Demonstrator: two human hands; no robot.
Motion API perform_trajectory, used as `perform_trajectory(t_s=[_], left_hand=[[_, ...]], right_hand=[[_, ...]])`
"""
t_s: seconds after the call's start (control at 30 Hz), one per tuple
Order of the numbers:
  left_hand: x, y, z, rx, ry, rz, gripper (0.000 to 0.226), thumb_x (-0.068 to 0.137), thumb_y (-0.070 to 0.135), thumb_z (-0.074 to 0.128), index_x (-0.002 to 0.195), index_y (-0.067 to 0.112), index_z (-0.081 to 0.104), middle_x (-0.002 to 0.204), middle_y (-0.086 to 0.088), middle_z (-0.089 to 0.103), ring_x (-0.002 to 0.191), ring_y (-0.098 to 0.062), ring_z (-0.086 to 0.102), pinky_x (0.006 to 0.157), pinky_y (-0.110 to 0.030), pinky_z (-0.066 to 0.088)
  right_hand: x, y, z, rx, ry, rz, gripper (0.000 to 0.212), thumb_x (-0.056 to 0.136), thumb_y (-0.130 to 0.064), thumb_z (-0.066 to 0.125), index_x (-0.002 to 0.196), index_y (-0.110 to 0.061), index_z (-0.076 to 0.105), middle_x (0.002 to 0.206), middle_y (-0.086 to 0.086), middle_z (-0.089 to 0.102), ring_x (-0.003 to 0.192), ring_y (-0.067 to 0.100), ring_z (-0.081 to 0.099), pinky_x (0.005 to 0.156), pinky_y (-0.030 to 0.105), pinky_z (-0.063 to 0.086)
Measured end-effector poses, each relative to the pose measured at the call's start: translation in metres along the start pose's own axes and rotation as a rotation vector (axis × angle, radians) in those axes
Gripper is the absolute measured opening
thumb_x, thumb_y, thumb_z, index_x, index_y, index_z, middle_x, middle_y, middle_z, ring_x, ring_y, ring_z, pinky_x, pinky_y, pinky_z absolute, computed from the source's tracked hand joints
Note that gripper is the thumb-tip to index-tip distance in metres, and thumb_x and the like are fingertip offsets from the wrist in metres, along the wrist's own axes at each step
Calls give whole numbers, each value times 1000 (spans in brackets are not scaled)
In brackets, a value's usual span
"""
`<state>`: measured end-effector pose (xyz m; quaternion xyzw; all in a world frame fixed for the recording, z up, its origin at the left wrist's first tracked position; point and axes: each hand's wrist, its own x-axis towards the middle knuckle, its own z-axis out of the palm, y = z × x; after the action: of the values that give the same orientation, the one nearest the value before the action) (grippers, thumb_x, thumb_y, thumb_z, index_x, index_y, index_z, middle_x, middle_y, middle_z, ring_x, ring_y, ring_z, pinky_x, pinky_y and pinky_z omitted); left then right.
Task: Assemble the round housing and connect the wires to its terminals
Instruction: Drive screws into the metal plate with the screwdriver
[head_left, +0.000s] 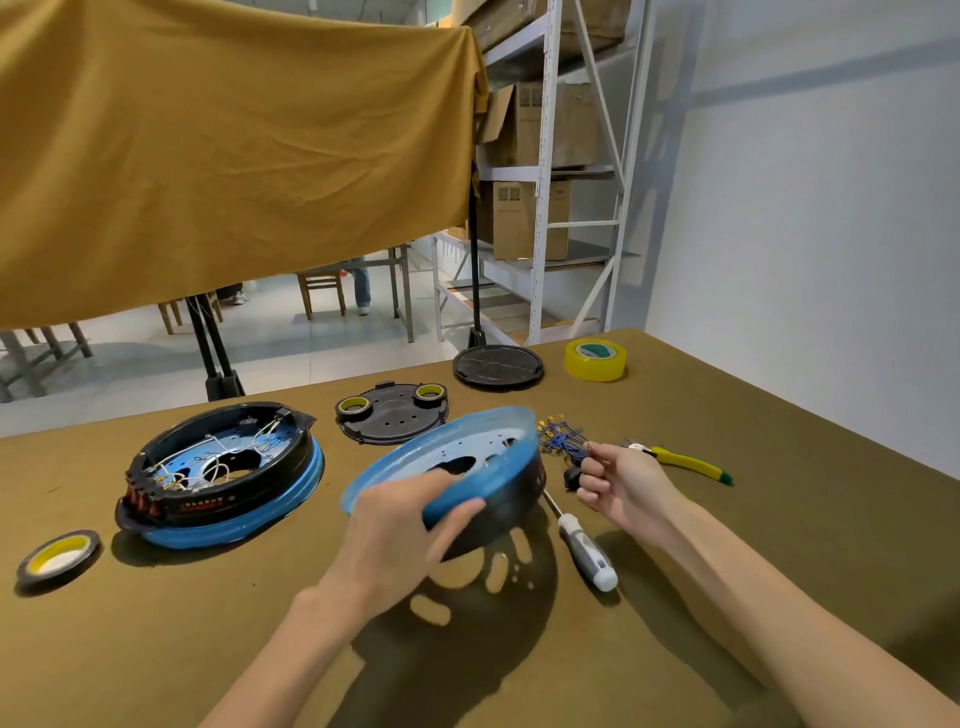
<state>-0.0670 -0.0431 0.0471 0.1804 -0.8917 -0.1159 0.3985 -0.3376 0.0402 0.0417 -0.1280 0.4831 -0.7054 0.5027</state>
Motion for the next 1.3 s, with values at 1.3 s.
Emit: perform_trajectory(t_s=[1.3], left_hand=[[-6, -28, 2, -153, 109, -648, 22, 102, 13, 54, 113, 25, 69, 106, 16, 64, 90, -1, 61, 71, -14, 46]], right_hand=[[-16, 7, 22, -1701, -347, -420, 32, 109, -39, 43, 91, -16, 55, 79, 2, 57, 66, 15, 42, 62, 33, 36]])
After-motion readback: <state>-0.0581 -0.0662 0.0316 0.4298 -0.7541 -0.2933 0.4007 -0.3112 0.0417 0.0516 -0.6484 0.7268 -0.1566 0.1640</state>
